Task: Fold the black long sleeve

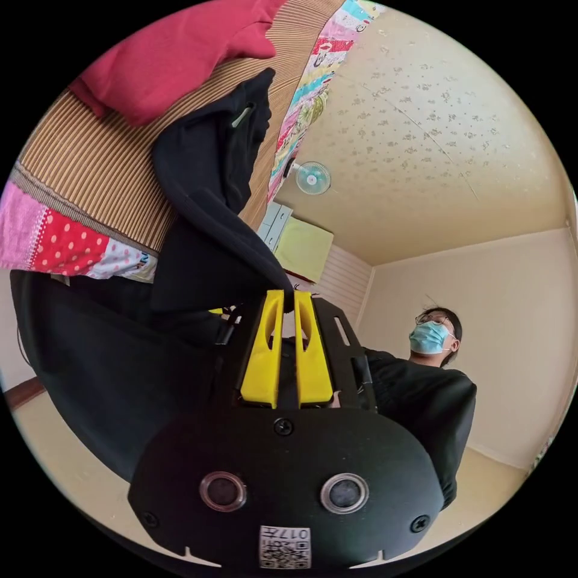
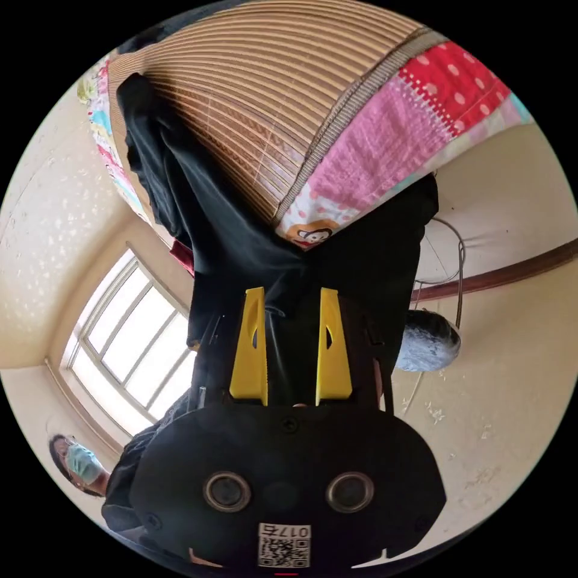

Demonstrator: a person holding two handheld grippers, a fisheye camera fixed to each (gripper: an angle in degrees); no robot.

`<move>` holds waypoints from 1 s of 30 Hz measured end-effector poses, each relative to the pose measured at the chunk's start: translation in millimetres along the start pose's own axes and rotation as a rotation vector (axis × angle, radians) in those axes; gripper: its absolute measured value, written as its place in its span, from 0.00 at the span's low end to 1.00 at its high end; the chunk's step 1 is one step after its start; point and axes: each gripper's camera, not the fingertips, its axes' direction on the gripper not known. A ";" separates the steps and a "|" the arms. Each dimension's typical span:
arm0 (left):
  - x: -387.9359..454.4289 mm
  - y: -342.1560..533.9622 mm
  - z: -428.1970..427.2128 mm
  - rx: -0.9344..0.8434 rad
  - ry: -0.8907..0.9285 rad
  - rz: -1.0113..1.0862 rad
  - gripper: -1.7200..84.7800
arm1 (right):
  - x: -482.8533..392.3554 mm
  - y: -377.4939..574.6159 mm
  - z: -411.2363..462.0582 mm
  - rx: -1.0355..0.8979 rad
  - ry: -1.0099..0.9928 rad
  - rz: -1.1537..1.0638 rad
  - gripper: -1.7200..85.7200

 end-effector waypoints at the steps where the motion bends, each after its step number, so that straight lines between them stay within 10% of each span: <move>1: 1.1 -0.1 -0.3 -0.005 -0.005 -0.002 0.06 | 1.3 -4.4 6.3 -0.029 0.011 0.038 0.16; 22: 29.9 56.2 15.1 -0.164 0.475 0.192 0.06 | 23.2 155.4 -105.8 0.186 -0.829 -0.896 0.05; 30: -25.0 41.1 22.9 0.096 0.250 -0.027 0.06 | 47.3 68.7 -85.7 0.361 -0.756 -0.448 0.05</move>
